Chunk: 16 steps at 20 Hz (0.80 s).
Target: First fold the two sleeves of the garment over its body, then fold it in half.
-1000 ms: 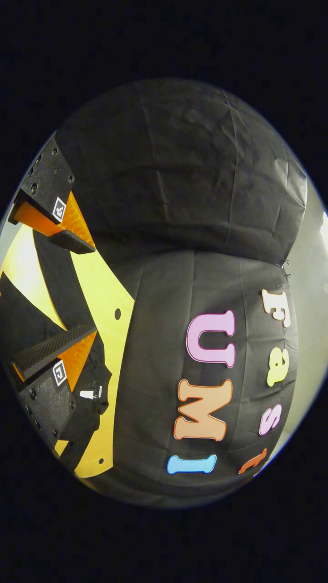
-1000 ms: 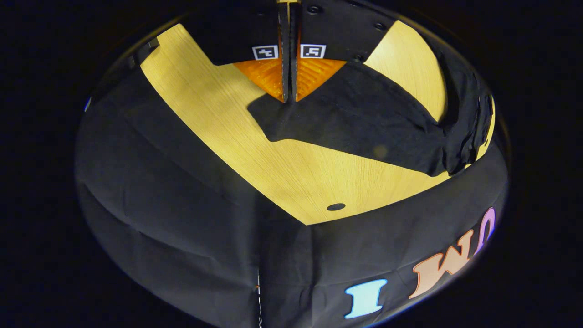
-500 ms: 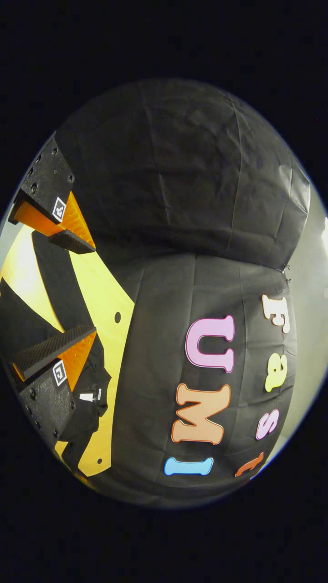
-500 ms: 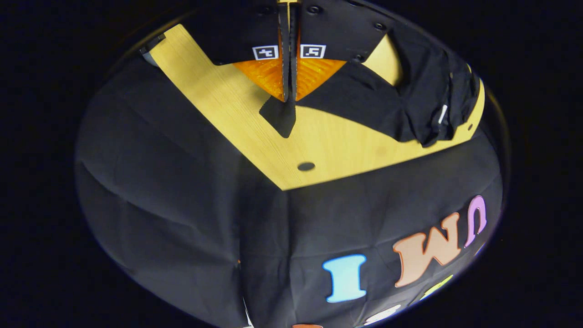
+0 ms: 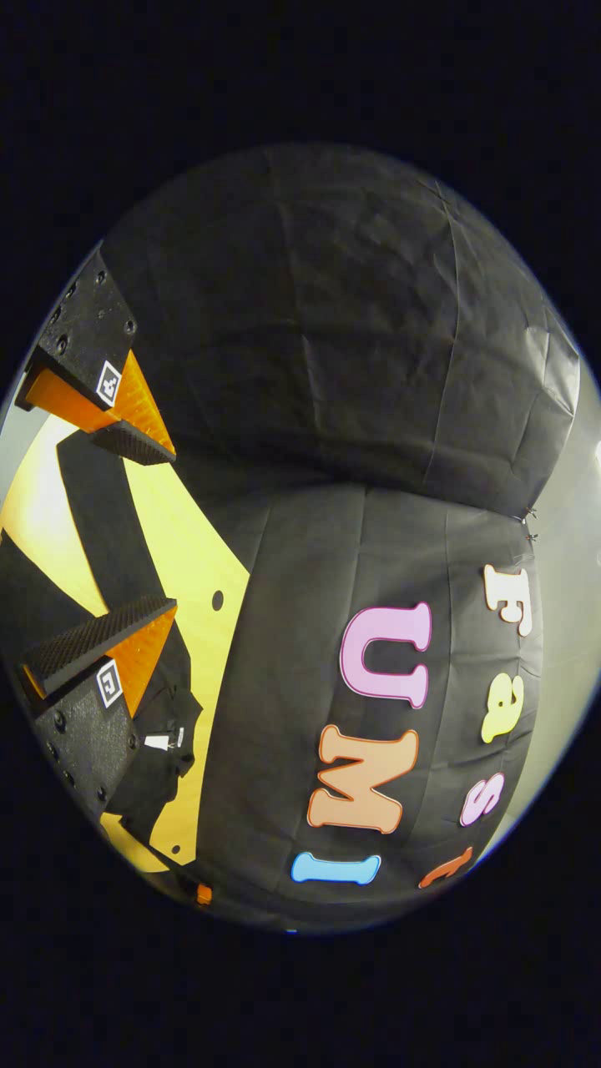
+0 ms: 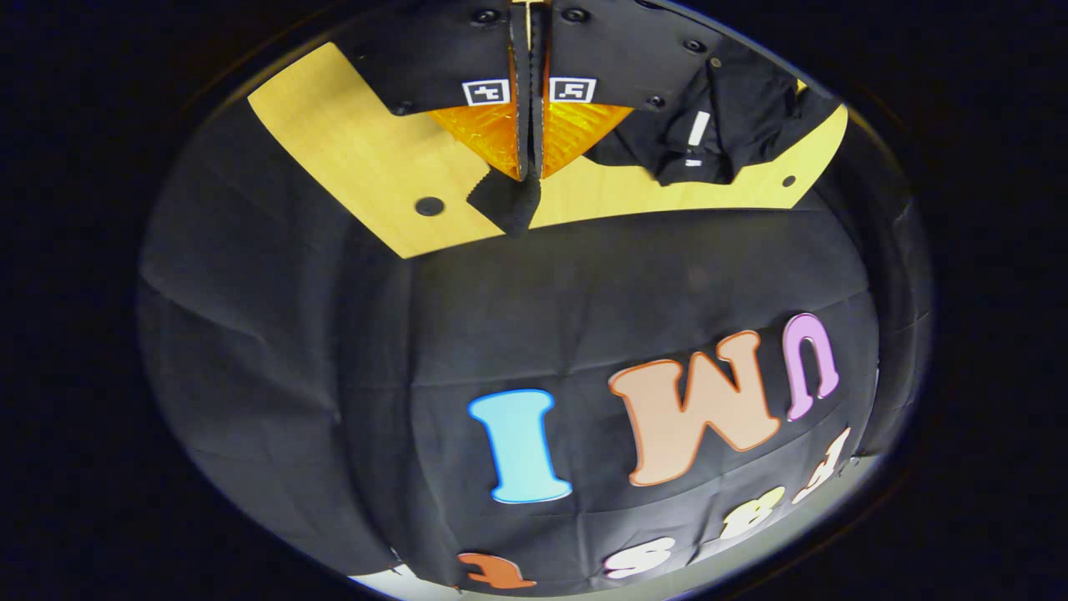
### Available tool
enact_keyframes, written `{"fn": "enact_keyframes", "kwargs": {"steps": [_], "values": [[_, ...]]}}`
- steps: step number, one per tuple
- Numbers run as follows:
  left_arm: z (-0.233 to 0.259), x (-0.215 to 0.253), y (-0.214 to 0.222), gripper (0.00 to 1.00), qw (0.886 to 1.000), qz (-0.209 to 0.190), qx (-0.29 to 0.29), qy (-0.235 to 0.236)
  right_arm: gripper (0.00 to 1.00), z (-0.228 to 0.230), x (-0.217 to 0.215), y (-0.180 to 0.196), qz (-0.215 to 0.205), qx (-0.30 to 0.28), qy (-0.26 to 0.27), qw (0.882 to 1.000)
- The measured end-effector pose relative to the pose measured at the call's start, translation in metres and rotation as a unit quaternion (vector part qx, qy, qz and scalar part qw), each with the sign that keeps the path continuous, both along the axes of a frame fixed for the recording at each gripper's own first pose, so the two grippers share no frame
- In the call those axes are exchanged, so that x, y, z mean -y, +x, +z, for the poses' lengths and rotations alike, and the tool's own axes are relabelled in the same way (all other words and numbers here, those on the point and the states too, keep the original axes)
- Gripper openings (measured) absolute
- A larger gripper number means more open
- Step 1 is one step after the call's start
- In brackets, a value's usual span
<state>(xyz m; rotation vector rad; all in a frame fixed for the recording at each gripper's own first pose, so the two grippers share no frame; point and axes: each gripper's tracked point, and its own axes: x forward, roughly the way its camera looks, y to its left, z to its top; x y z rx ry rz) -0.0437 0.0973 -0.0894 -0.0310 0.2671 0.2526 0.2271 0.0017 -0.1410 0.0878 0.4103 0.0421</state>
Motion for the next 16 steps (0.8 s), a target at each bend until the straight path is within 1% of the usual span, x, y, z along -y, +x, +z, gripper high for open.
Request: {"fn": "enact_keyframes", "kwargs": {"steps": [3,4,5,6,7,8,10,11,13,14,15,16], "values": [[0.005,-0.015,-0.004,0.93,1.000,0.015,0.003,0.005,0.03,0.022,-0.055,0.017,0.041,0.022,-0.007,0.999],[0.005,-0.020,-0.006,0.93,1.000,0.021,0.005,0.005,0.07,0.030,-0.075,0.022,0.056,0.031,-0.006,0.998],[0.007,-0.026,-0.007,0.93,1.000,0.027,0.005,0.003,0.03,0.034,-0.098,0.024,0.072,0.037,-0.003,0.997],[0.006,-0.031,-0.010,0.93,0.999,0.035,0.006,-0.001,0.03,0.038,-0.116,0.028,0.086,0.042,-0.002,0.995],[0.006,-0.035,-0.012,0.93,0.999,0.042,0.005,-0.004,0.03,0.038,-0.134,0.030,0.099,0.043,0.001,0.994],[0.005,-0.041,-0.015,0.93,0.999,0.049,0.004,-0.007,0.06,0.039,-0.150,0.032,0.112,0.042,0.006,0.993],[0.004,-0.051,-0.020,0.94,0.998,0.063,0.005,-0.007,0.06,0.044,-0.182,0.032,0.134,0.045,0.012,0.990],[0.006,-0.056,-0.023,0.94,0.998,0.069,0.005,-0.005,0.03,0.047,-0.196,0.034,0.143,0.049,0.013,0.989],[0.006,-0.065,-0.030,0.94,0.997,0.081,0.004,-0.003,0.03,0.050,-0.226,0.037,0.162,0.055,0.015,0.985],[0.005,-0.069,-0.033,0.94,0.996,0.087,0.003,-0.004,0.05,0.051,-0.243,0.038,0.175,0.059,0.016,0.983],[0.005,-0.071,-0.036,0.94,0.996,0.092,0.002,-0.006,0.01,0.046,-0.262,0.038,0.188,0.057,0.017,0.980],[0.002,-0.074,-0.039,0.93,0.995,0.096,0.002,-0.009,0.03,0.038,-0.284,0.036,0.205,0.050,0.020,0.977]]}}
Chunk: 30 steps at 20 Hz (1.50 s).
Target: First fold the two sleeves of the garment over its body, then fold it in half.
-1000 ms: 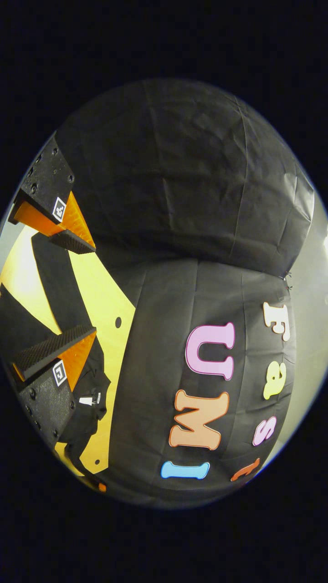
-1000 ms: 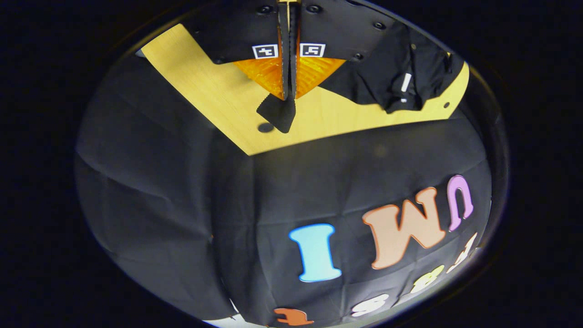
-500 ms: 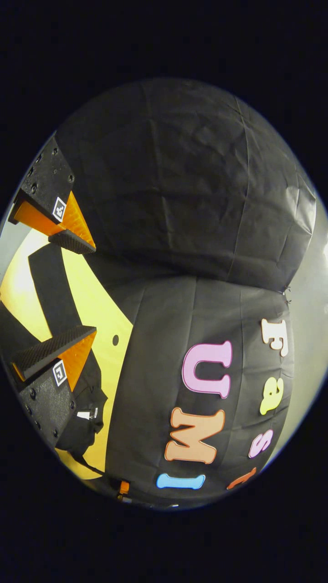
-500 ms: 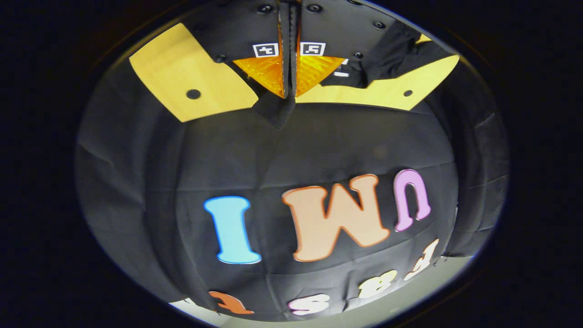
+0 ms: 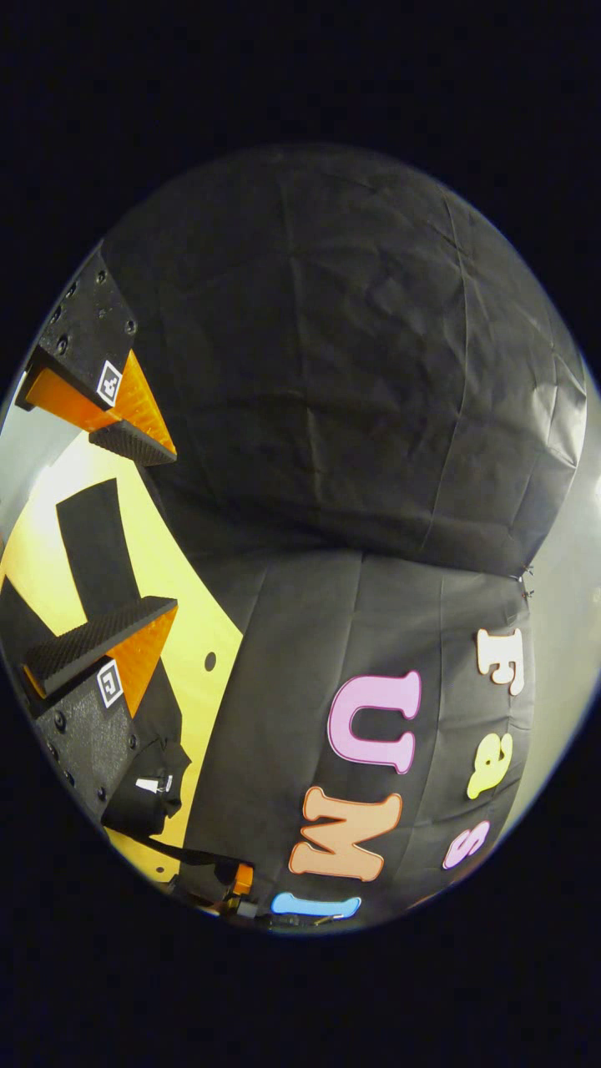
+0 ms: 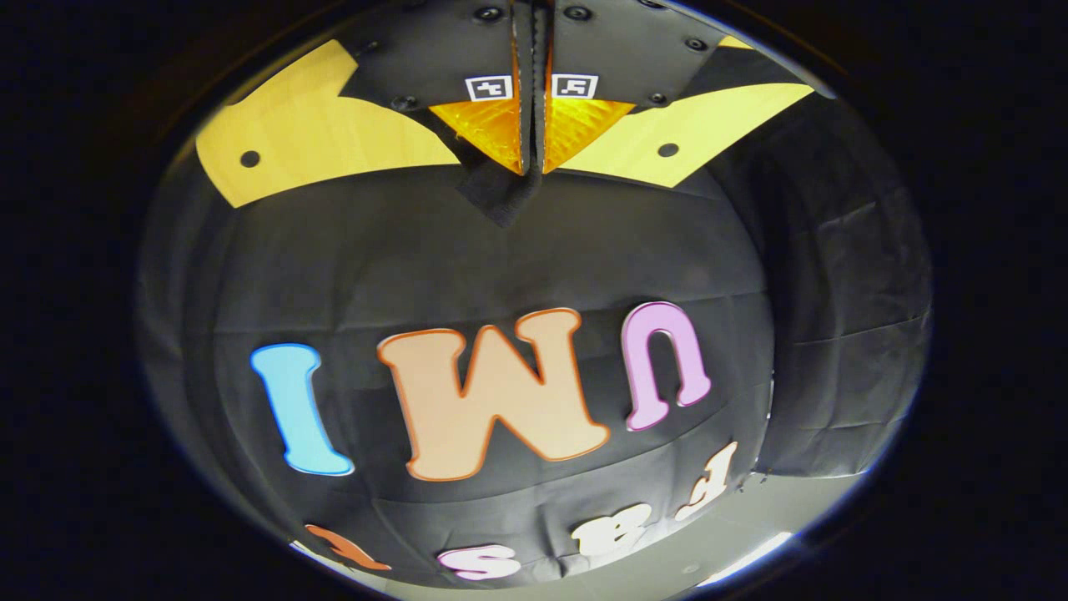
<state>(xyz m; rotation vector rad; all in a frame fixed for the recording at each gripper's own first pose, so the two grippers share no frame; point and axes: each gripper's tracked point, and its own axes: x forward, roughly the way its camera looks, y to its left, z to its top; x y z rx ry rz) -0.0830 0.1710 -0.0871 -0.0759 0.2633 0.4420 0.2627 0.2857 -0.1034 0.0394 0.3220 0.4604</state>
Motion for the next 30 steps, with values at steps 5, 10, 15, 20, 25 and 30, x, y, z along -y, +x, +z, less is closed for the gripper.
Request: {"fn": "enact_keyframes", "kwargs": {"steps": [5,10,15,20,25,30], "values": [[-0.001,-0.004,-0.006,0.94,1.000,0.015,-0.003,0.000,0.03,-0.034,-0.087,-0.017,0.072,-0.021,-0.007,0.997],[-0.001,-0.018,-0.024,0.93,0.999,0.030,-0.007,0.011,0.03,-0.082,-0.129,-0.026,0.107,-0.062,-0.026,0.992],[-0.010,-0.020,-0.021,0.93,0.999,0.037,-0.016,0.007,0.08,-0.110,-0.142,-0.033,0.120,-0.089,-0.024,0.988],[-0.011,-0.022,-0.014,0.93,0.999,0.035,-0.016,0.017,1.00,-0.113,-0.137,-0.024,0.107,-0.092,-0.026,0.990],[-0.031,-0.014,0.007,0.93,1.000,0.019,-0.024,-0.001,0.98,-0.096,-0.116,-0.019,0.098,-0.085,-0.027,0.991],[-0.069,-0.006,0.022,0.94,0.998,-0.007,-0.057,-0.005,0.98,-0.063,-0.057,-0.023,0.070,-0.047,-0.039,0.996]]}}
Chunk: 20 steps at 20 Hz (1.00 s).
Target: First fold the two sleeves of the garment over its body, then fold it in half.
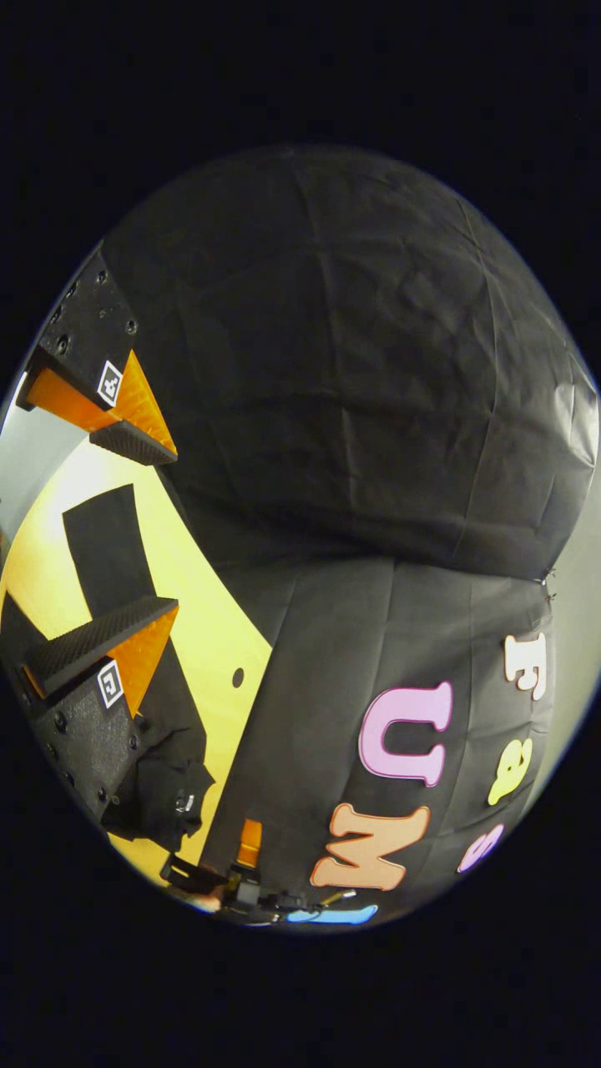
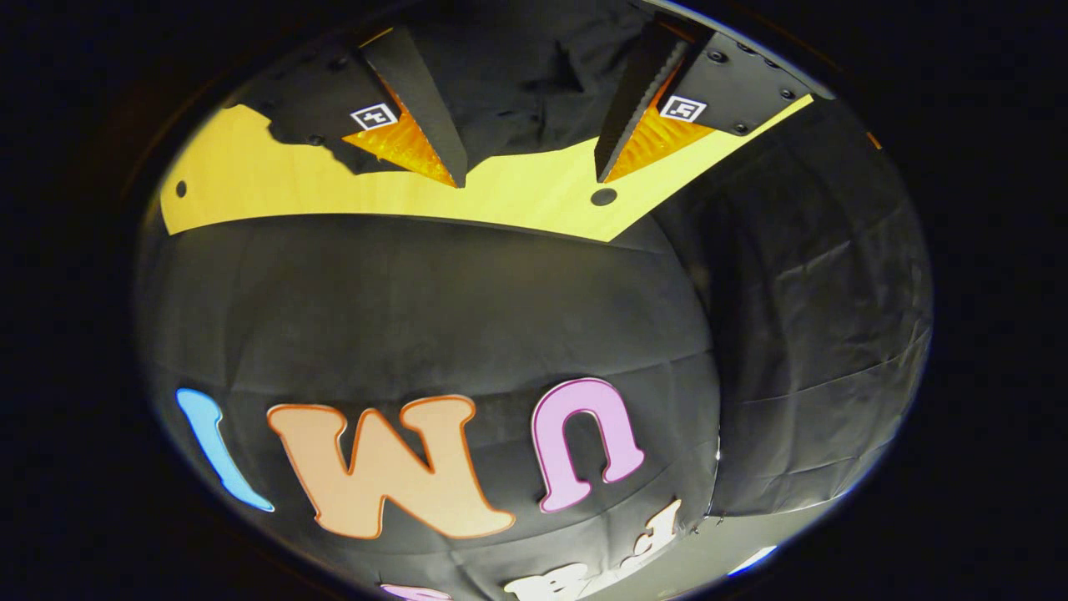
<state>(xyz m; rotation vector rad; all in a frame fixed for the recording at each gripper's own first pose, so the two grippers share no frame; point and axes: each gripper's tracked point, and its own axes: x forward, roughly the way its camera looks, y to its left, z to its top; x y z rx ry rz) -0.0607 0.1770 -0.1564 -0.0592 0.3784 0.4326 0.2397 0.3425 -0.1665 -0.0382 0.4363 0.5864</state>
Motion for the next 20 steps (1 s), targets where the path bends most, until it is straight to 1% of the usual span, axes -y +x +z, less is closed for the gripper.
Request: {"fn": "enact_keyframes", "kwargs": {"steps": [3,7,10,11,12,13,14,15,17,20], "values": [[-0.026,0.006,0.012,0.94,1.000,-0.014,-0.022,-0.005,0.98,0.015,0.045,-0.012,-0.024,0.008,-0.003,1.000],[-0.064,0.008,0.024,0.94,0.998,-0.026,-0.050,-0.011,0.97,0.034,0.117,-0.037,-0.086,0.025,0.004,0.996],[-0.095,0.009,0.023,0.94,0.996,-0.024,-0.088,-0.021,0.98,0.050,0.168,-0.055,-0.128,0.040,0.007,0.991],[-0.101,0.012,0.025,0.95,0.995,-0.025,-0.092,-0.028,0.93,0.055,0.186,-0.062,-0.142,0.049,0.004,0.989],[-0.108,0.012,0.025,0.95,0.994,-0.024,-0.097,-0.032,0.93,0.062,0.203,-0.067,-0.158,0.059,-0.003,0.986],[-0.116,0.013,0.025,0.95,0.994,-0.023,-0.103,-0.033,0.97,0.065,0.218,-0.074,-0.169,0.068,-0.007,0.983],[-0.124,0.013,0.025,0.95,0.993,-0.022,-0.112,-0.032,0.97,0.071,0.229,-0.083,-0.176,0.077,-0.009,0.981],[-0.133,0.013,0.024,0.95,0.992,-0.022,-0.120,-0.032,0.93,0.076,0.236,-0.089,-0.182,0.084,-0.010,0.980],[-0.153,0.011,0.019,0.95,0.989,-0.025,-0.139,-0.038,0.94,0.090,0.254,-0.102,-0.198,0.100,-0.011,0.975],[-0.165,0.007,0.018,0.95,0.987,-0.019,-0.159,-0.033,0.93,0.112,0.274,-0.113,-0.224,0.132,-0.008,0.966]]}}
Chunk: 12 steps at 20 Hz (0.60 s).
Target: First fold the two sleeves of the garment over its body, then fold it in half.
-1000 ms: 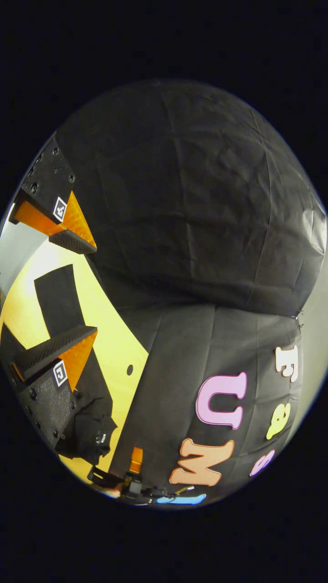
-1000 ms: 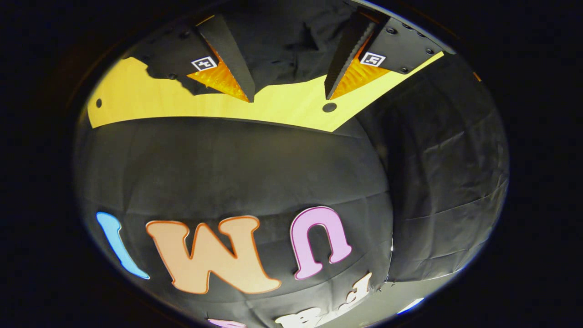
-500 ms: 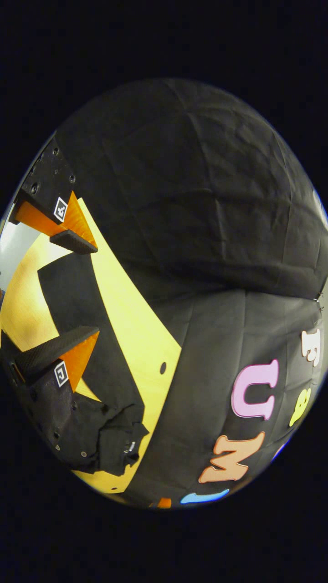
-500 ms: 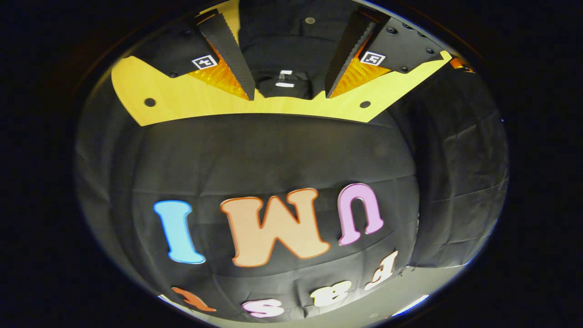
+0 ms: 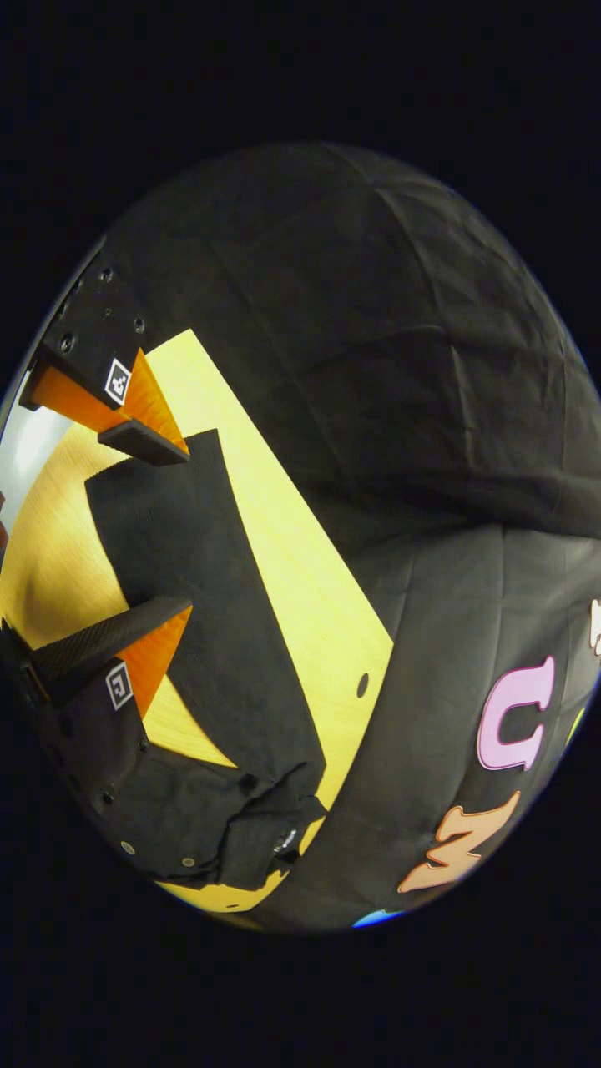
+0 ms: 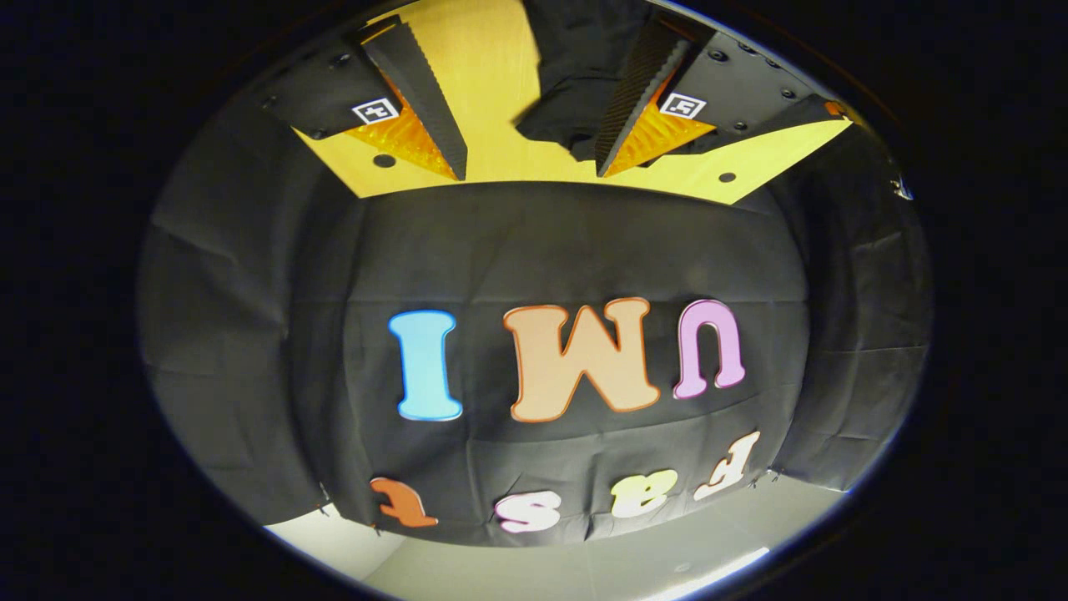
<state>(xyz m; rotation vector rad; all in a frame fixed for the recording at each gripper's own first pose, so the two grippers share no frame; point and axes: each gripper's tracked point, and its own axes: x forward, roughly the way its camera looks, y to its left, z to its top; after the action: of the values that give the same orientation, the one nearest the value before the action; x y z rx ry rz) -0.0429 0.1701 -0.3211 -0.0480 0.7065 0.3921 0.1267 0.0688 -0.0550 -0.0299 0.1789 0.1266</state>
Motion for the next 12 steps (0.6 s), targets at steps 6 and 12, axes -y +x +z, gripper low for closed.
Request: {"fn": "enact_keyframes", "kwargs": {"steps": [6,12], "values": [[-0.031,-0.008,-0.015,0.95,0.999,0.001,-0.035,0.004,0.94,0.008,0.031,-0.013,-0.043,0.016,0.010,0.999],[-0.040,-0.008,-0.021,0.95,1.000,-0.006,-0.029,-0.001,0.97,-0.004,0.042,-0.025,-0.054,-0.002,0.020,0.998]]}}
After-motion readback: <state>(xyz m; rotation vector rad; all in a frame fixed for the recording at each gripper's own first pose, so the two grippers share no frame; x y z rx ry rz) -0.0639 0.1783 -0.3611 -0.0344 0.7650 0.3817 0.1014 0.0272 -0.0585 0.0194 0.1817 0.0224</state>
